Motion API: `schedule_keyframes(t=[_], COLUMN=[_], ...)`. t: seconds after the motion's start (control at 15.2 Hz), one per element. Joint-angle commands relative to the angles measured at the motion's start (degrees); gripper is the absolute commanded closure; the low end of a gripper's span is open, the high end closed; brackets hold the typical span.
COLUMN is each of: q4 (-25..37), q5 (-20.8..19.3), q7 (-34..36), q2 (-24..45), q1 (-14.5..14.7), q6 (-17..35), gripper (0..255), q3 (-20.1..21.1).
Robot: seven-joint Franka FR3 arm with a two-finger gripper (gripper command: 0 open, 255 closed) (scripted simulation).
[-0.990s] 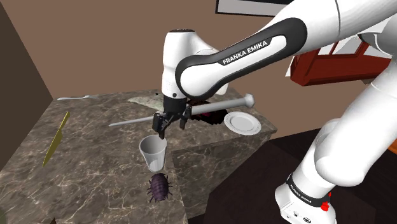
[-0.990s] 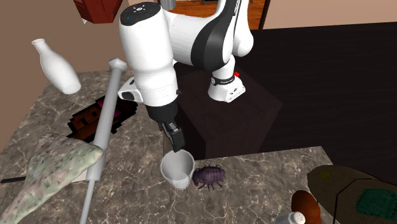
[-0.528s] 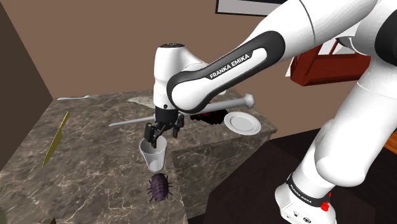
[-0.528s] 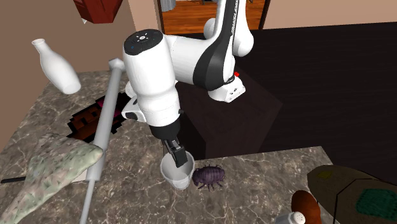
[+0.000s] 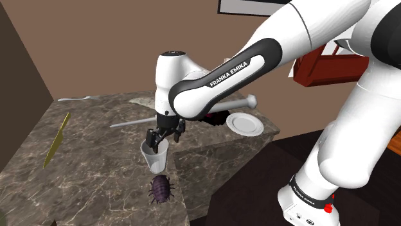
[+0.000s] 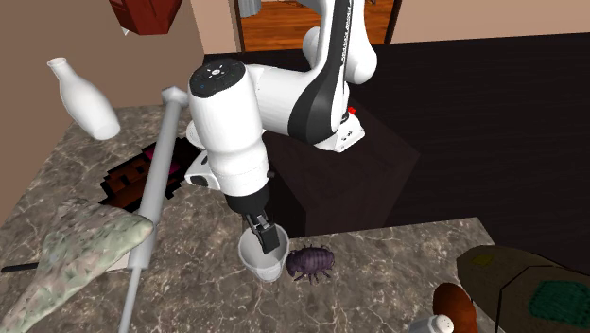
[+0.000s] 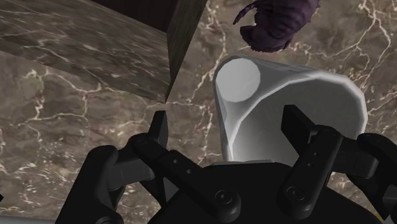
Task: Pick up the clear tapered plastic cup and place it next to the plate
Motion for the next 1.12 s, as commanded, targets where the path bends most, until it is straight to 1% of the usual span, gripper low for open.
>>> schedule_keyframes(t=[0.0,0.07,0.13,0.73,1.06], q4=[0.0,0.0,0.0,0.0,1.7], q5=[0.0,0.0,0.0,0.0,1.1], q7=[0.0,0.0,0.0,0.0,-0.5], q2=[0.0,0.0,0.0,0.0,-2.3], q1=[0.0,0.0,0.0,0.0,-0.2], q6=[0.0,0.0,0.0,0.0,-3.8], gripper=[0,0,255,255,255], q3=[0.0,0.0,0.0,0.0,0.0])
